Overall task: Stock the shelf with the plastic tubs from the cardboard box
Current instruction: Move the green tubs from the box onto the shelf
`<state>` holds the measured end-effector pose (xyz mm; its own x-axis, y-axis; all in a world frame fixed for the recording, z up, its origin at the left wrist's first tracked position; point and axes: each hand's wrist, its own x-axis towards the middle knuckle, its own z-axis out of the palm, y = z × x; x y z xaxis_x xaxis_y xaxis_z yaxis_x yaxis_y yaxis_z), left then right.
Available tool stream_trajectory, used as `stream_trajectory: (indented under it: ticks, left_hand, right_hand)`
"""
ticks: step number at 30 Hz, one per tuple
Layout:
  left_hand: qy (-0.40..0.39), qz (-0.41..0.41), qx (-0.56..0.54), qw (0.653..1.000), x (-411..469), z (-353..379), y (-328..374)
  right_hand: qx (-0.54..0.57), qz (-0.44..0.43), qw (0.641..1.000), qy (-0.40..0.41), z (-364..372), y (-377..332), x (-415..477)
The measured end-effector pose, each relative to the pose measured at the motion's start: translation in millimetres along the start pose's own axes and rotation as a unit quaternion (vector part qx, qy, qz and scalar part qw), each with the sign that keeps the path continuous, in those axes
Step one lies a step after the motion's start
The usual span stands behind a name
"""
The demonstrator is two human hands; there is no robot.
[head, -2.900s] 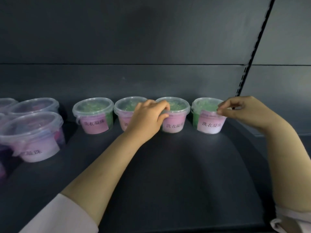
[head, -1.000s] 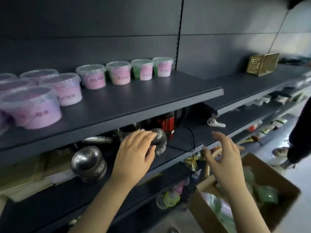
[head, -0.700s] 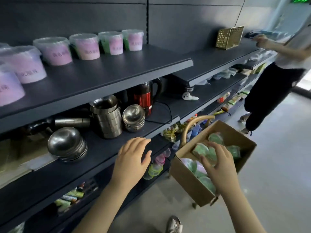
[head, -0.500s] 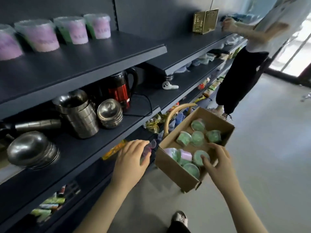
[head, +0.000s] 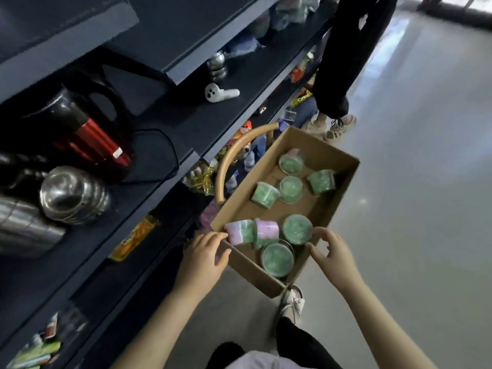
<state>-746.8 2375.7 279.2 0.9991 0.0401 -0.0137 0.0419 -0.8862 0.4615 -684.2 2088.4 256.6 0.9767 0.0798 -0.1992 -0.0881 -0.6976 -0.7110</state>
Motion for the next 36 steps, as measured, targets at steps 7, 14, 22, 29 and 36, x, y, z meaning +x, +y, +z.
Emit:
stream_trajectory:
  ticks: [7,14,22,29,36]
  left_hand:
    - [-0.089,-0.049,-0.002,0.995,86.6,66.4,-9.9]
    - [-0.196,-0.092,-0.010,0.976,162.8,152.3,-77.8]
    - [-0.322,-0.141,-0.073,0.933,195.4,207.9,-129.4]
    - [-0.378,-0.156,-0.107,0.906,207.2,228.5,-145.5]
    - [-0.369,-0.157,-0.141,0.905,210.3,233.2,-151.7]
  right_hand:
    - [0.044,0.073,0.995,-0.048,36.5,52.0,82.1]
    - [0.057,0.117,0.988,-0.086,126.5,87.0,132.2]
    - [0.091,0.176,0.975,-0.100,200.5,93.0,177.5]
    - [-0.008,0.228,0.968,-0.109,231.4,96.1,179.4]
    - [-0.095,0.226,0.964,-0.103,250.5,99.2,187.1]
